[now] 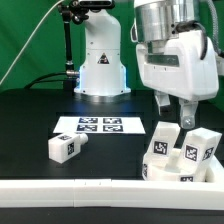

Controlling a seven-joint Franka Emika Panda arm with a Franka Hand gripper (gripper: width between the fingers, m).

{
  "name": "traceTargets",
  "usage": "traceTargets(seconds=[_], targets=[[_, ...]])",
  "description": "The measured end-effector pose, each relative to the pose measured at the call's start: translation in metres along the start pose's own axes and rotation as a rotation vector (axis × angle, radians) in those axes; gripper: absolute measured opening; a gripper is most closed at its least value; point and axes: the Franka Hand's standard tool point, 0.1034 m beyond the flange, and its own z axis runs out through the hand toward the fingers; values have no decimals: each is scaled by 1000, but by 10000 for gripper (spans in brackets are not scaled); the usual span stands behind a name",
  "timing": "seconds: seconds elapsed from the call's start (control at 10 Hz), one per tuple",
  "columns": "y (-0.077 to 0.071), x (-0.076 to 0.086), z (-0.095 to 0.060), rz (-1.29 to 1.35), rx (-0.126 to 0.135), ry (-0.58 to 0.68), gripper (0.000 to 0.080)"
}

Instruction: Assemble stool

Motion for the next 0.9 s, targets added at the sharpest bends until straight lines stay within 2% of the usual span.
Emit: traceTargets(seconds=[0.2,0.7,0.9], targets=[[0,0,0,-175,-4,6,649],[3,-2,3,-862,-18,24,649],[3,1,2,-1006,-22,25,649]])
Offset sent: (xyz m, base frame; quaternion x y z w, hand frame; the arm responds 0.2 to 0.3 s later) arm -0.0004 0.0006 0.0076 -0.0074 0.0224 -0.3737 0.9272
